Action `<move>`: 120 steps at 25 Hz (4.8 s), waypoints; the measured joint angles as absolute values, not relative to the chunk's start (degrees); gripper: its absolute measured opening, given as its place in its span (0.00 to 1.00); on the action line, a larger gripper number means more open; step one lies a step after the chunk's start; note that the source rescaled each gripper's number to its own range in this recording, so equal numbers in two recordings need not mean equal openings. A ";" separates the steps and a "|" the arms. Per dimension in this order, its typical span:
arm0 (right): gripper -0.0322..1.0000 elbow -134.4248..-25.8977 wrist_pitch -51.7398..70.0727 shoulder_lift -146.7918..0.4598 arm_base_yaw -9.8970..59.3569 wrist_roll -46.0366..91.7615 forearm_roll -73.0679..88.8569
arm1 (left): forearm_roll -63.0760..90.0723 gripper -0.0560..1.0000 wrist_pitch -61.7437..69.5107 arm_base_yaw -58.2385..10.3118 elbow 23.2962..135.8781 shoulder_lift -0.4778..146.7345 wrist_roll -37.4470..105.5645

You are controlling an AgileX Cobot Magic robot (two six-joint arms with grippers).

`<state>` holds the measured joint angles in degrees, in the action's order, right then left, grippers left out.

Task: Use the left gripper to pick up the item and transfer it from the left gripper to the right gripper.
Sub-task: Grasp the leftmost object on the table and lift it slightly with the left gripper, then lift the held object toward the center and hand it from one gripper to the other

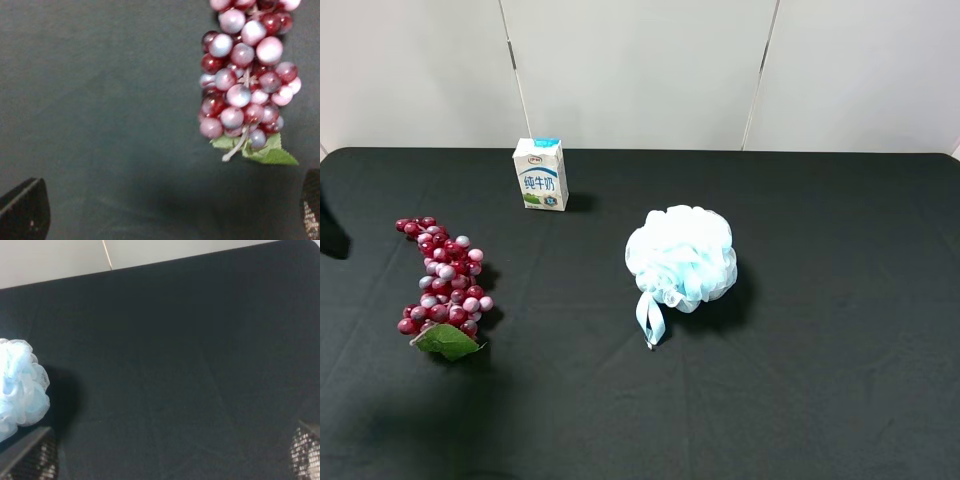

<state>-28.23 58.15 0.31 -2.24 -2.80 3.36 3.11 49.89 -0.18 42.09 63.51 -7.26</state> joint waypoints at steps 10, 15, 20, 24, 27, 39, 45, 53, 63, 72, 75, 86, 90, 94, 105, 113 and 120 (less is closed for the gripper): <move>1.00 -28.23 58.15 0.31 -2.24 -2.80 3.36 | 3.62 1.00 42.65 -9.71 42.13 78.47 -10.91; 1.00 -28.23 58.15 0.31 -2.24 -2.80 3.36 | 3.68 1.00 38.07 -12.56 42.13 83.77 -13.32; 1.00 -28.23 58.15 0.31 -2.24 -2.80 3.36 | 3.86 1.00 35.13 -14.95 42.13 88.36 -14.36; 1.00 -28.23 58.15 0.31 -2.24 -2.80 3.36 | 3.93 1.00 33.44 -16.58 42.13 91.81 -16.44; 1.00 -28.23 58.15 0.31 -2.24 -2.80 3.36 | 4.06 1.00 32.16 -17.57 42.13 94.24 -17.19; 1.00 -28.23 58.15 0.31 -2.24 -2.80 3.36 | 4.06 1.00 26.52 -18.20 42.19 100.33 -18.31; 1.00 -28.23 58.15 0.31 -2.24 -2.80 3.36 | 4.06 1.00 23.95 -18.20 42.19 101.49 -18.31; 1.00 -28.23 58.15 0.31 -2.24 -2.80 3.41 | 3.85 1.00 20.90 -18.20 42.20 102.12 -18.56; 1.00 -28.23 58.15 0.31 -2.24 -2.80 3.41 | 2.91 0.62 20.85 -18.20 42.42 103.55 -19.17; 1.00 -28.23 58.15 0.31 -2.24 -2.80 3.41 | 2.96 0.13 20.79 -18.20 42.42 103.66 -19.17; 1.00 -28.23 58.15 0.31 -2.24 -2.80 3.41 | 2.96 0.12 20.79 -18.20 42.42 103.66 -19.17; 1.00 -28.23 58.15 0.31 -2.24 -2.80 3.41 | 3.59 0.08 28.12 -18.20 44.55 101.24 -19.71; 1.00 -28.23 58.15 0.31 -2.24 -2.80 3.41 | 3.59 0.08 30.27 -18.20 44.80 97.70 -19.71; 1.00 -28.23 58.15 0.31 -2.24 -2.80 3.41 | 3.45 0.08 33.10 -18.20 44.80 93.75 -19.82; 1.00 -28.23 58.15 0.31 -2.24 -2.80 3.41 | 1.33 0.07 43.34 -18.20 44.80 80.20 -19.82; 1.00 -28.23 58.15 0.31 -2.24 -2.80 3.41 | 1.22 0.07 51.01 -18.20 45.06 69.32 -19.82; 1.00 -28.23 58.15 0.31 -2.24 -2.80 3.41 | 1.22 0.07 60.75 -18.20 48.49 62.44 -16.33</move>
<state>-28.23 58.15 0.31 -2.24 -2.80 3.41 1.22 60.75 -18.20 48.49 62.44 -16.33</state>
